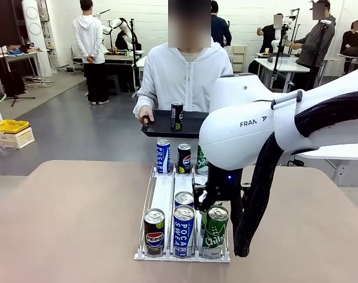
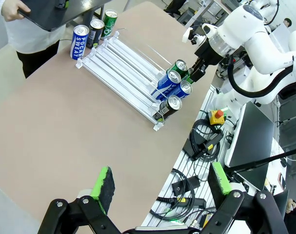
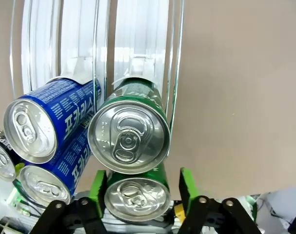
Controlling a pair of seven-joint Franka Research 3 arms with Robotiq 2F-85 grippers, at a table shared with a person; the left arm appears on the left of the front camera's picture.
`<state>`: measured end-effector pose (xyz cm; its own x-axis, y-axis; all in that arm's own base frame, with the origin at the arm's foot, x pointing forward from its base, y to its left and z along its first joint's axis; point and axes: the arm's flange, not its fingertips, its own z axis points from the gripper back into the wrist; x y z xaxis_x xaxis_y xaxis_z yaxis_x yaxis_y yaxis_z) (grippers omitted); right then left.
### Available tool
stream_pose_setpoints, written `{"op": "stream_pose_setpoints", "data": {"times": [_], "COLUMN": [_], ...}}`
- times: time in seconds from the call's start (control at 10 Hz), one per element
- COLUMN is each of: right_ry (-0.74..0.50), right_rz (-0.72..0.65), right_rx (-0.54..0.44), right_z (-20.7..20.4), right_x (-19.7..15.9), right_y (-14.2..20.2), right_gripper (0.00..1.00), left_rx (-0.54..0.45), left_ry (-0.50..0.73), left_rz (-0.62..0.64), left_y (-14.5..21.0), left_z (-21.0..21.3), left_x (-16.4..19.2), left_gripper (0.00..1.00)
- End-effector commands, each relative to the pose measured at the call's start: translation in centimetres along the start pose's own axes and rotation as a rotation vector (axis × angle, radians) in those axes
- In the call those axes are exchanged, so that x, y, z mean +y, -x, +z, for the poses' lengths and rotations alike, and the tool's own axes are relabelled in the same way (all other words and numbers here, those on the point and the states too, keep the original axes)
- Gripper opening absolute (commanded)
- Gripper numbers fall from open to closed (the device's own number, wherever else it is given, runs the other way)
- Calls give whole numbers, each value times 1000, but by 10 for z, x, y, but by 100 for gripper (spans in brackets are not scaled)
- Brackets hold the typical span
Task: Retrieve and hand over the desired beverage to the person.
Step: Pick up another can of the same type that the person held from the Automatic Can Dispenser.
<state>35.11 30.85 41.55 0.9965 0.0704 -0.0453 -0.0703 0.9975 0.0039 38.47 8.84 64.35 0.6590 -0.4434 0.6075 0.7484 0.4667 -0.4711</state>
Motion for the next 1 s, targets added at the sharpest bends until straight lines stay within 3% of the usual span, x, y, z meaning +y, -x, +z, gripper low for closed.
{"op": "stream_pose_setpoints", "data": {"times": [0.0, 0.1, 0.6, 0.7, 0.9], "right_ry": [-37, -39, -59, -61, -39], "right_rz": [13, 18, 18, 10, 4], "right_rx": [10, 14, 51, 67, -15], "right_z": [-4, -4, 8, 32, 109], "right_x": [-2, -2, 4, 12, 26], "right_y": [0, 0, 8, 22, 54], "right_gripper": [36, 0, 0, 0, 0], "left_rx": [-11, -11, -11, -11, -11], "left_ry": [14, 14, 14, 14, 14], "left_rz": [-19, -19, -19, -19, -19], "left_y": [0, 0, 0, 0, 0], "left_z": [1, 1, 1, 1, 1], "left_x": [0, 0, 0, 0, 0], "left_gripper": [100, 100, 100, 100, 100]}}
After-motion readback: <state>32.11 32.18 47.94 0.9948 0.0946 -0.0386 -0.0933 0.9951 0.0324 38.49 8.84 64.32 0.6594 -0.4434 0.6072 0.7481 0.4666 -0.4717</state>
